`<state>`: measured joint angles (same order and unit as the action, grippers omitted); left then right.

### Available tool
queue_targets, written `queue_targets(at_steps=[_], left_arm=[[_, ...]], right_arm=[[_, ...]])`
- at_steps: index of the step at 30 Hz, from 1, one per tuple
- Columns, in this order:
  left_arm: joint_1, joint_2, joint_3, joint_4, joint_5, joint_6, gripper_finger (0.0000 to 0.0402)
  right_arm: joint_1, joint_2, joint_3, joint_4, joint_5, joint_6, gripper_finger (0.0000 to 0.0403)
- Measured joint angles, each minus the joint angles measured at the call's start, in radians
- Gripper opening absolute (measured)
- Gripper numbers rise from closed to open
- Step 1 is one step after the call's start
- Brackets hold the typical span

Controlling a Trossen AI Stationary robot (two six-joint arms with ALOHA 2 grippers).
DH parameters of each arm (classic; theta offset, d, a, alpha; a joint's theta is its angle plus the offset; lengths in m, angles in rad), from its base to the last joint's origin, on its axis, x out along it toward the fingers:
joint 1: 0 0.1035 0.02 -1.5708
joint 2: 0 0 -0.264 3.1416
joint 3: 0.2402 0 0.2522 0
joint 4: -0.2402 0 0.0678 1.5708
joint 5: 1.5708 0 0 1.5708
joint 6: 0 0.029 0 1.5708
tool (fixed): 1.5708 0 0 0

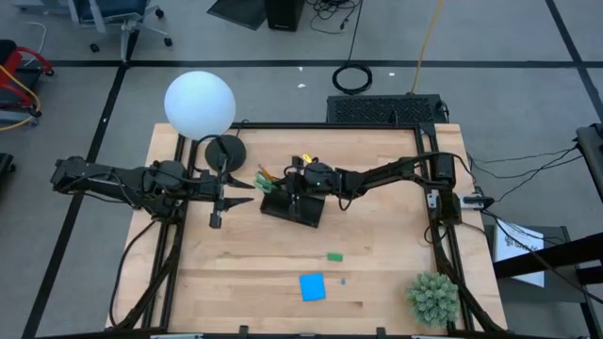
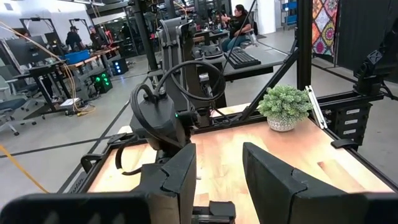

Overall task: Pick and place office supplies into organizer
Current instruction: Adjust the black pen in the desk organizer

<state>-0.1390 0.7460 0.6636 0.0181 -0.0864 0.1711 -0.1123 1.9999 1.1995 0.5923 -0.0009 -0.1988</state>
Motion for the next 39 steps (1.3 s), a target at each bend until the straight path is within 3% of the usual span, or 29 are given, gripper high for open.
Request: queue_targets(at_steps=[23,34,39], left_arm=[[0.0,0.0,0.0,0.0,0.0,0.0,0.0131],[0.0,0.0,0.0,-0.01,0.0,0.0,0.0131],[0.0,0.0,0.0,-0.01,0.0,0.0,0.0131]], right_arm=[[0.007,-0.011,0.0,0.003,0.029,-0.025,0.0069],[0.009,-0.032,0.0,-0.03,0.034,-0.001,0.0158],[0.009,-0.032,0.0,-0.059,0.143,-0.004,0.0177]])
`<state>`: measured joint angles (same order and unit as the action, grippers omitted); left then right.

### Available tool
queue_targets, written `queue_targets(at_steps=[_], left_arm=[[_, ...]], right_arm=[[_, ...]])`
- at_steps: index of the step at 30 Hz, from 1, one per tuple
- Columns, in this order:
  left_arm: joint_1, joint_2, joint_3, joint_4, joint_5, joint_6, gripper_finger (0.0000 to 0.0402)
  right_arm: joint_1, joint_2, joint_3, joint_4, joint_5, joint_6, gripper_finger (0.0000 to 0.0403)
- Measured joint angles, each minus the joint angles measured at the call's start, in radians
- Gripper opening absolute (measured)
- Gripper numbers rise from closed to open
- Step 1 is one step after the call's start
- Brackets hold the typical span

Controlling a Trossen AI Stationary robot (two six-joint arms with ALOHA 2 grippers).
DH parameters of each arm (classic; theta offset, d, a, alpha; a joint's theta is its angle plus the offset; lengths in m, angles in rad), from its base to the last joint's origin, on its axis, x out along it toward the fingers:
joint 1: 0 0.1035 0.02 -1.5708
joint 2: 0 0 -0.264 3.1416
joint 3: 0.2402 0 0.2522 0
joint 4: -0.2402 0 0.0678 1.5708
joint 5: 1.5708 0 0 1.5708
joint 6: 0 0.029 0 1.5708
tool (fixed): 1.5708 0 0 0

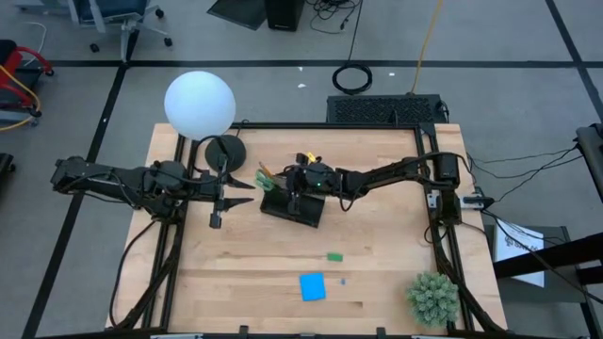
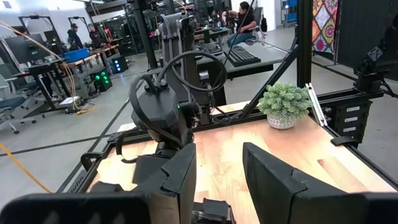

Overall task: Pick and place office supplies into organizer
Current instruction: Adjust the black pen in the desk organizer

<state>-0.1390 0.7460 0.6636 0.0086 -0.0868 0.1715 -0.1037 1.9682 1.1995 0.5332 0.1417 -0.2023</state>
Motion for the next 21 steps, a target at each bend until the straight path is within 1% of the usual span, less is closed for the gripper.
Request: queue_targets(at_steps=[9,11,15,19,21], left_arm=[[0.0,0.0,0.0,0.0,0.0,0.0,0.0131],[0.0,0.0,0.0,0.0,0.0,0.0,0.0131],[0.0,0.0,0.0,0.0,-0.001,0.0,0.0131],[0.0,0.0,0.0,0.0,-0.001,0.0,0.0131],[0.0,0.0,0.0,0.0,-0.001,0.0,0.0131]], right_arm=[[0.0,0.0,0.0,0.0,0.009,0.01,0.0167],[-0.001,0.0,0.0,0.0,-0.015,0.011,0.0165],[0.001,0.0,0.0,-0.003,-0.016,0.016,0.0165],[0.001,0.0,0.0,-0.006,-0.063,0.026,0.0165],[0.005,0.0,0.0,-0.007,-0.065,0.026,0.0165]])
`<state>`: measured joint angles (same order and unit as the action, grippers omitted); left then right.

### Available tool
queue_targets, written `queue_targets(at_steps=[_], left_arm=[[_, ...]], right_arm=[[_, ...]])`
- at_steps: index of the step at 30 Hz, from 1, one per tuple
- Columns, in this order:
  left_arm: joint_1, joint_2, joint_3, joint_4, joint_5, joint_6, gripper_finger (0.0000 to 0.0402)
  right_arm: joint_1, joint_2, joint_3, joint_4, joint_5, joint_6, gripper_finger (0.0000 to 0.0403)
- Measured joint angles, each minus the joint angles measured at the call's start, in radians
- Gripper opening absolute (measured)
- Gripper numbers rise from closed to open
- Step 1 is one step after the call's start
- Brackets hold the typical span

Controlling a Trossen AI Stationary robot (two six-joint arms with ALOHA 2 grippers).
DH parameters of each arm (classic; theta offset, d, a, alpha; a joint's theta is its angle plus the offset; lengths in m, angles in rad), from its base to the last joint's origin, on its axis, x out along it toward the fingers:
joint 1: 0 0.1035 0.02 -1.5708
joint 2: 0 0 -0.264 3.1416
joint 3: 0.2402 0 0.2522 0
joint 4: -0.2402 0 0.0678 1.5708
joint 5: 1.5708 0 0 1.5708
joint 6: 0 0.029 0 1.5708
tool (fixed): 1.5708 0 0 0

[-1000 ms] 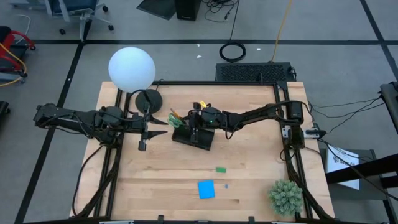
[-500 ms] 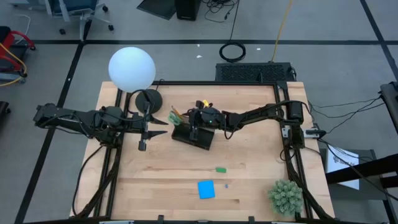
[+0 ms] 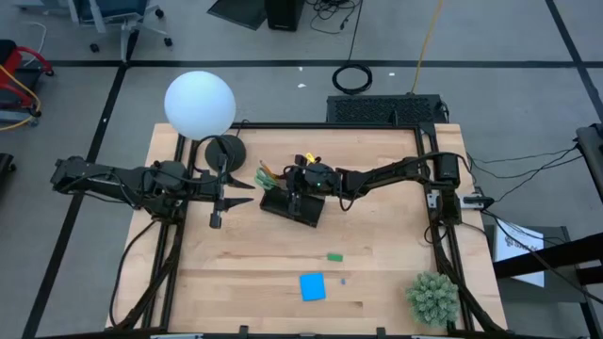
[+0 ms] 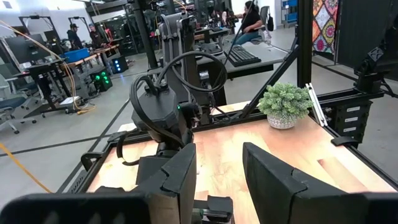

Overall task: Pick and place office supplies into organizer
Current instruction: Adjust the black pen in the desk organizer

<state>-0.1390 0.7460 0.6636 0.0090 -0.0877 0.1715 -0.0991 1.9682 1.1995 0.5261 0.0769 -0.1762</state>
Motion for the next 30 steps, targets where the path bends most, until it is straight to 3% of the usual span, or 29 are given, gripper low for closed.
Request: queue_targets(at_steps=[30], left_arm=[[0.0,0.0,0.0,0.004,-0.001,0.0,0.0131]], right_arm=[[0.008,0.001,0.023,-0.035,0.0,0.004,0.016]])
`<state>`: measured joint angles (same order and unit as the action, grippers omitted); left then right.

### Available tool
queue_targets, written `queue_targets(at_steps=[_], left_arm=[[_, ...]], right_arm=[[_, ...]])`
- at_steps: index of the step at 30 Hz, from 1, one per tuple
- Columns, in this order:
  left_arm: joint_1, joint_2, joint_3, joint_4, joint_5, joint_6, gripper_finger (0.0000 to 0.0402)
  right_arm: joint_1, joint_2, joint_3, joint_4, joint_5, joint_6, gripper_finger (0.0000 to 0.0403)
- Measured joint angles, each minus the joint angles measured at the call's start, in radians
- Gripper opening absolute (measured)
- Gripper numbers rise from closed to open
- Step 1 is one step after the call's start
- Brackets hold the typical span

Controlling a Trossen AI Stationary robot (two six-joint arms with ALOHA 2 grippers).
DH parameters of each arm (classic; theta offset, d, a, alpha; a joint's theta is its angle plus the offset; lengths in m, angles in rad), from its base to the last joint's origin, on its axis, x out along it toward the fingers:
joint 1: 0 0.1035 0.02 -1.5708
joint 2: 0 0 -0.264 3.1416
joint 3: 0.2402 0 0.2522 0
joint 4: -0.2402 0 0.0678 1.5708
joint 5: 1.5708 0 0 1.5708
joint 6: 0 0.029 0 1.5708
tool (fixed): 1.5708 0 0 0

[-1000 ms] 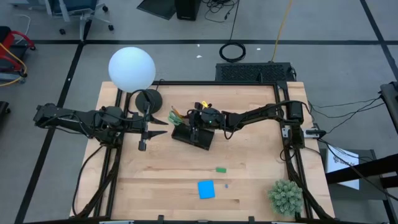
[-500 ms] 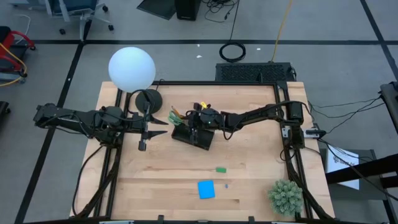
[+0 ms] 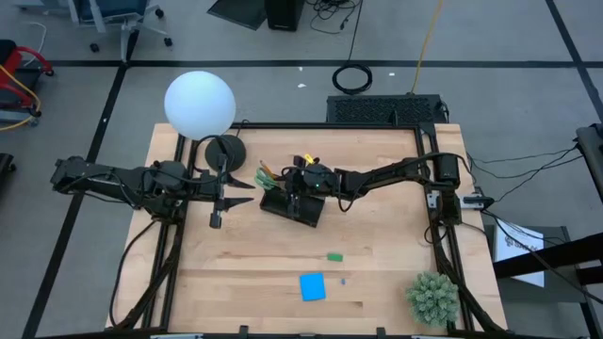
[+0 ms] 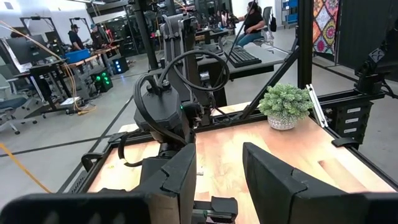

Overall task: Pick and place office supplies into organizer
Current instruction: Adjust the black pen in the desk organizer

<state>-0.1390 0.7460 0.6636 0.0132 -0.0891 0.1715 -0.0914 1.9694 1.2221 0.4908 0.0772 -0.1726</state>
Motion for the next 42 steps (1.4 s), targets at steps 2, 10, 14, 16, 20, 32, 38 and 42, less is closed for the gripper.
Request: queue_targets(at_steps=[2,10,14,16,20,32,38,42], left_arm=[[0.0,0.0,0.0,0.0,0.0,0.0,0.0131],[0.0,0.0,0.0,0.0,0.0,0.007,0.0131],[0.0,0.0,0.0,0.004,0.0,0.008,0.0131],[0.0,0.0,0.0,0.008,0.0,0.008,0.0131],[0.0,0.0,0.0,0.008,0.0,0.008,0.0131],[0.0,0.0,0.0,0.005,0.0,0.004,0.0131],[0.0,0.0,0.0,0.005,0.0,0.004,0.0131],[0.0,0.0,0.0,0.006,0.0,0.004,0.0131]], right_arm=[[0.0,0.0,0.0,0.0,0.0,0.0,0.016],[0.0,0.0,0.0,-0.002,0.003,0.011,0.016],[0.0,0.001,0.004,-0.009,0.005,0.014,0.016],[0.0,0.011,0.023,-0.022,0.005,0.02,0.016],[0.004,0.025,0.06,-0.064,0.016,0.014,0.016],[0.001,0.026,0.065,-0.138,0.053,0.03,0.016],[0.001,0.026,0.065,-0.137,0.053,0.03,0.0159],[0.001,0.026,0.065,-0.137,0.053,0.03,0.0143]])
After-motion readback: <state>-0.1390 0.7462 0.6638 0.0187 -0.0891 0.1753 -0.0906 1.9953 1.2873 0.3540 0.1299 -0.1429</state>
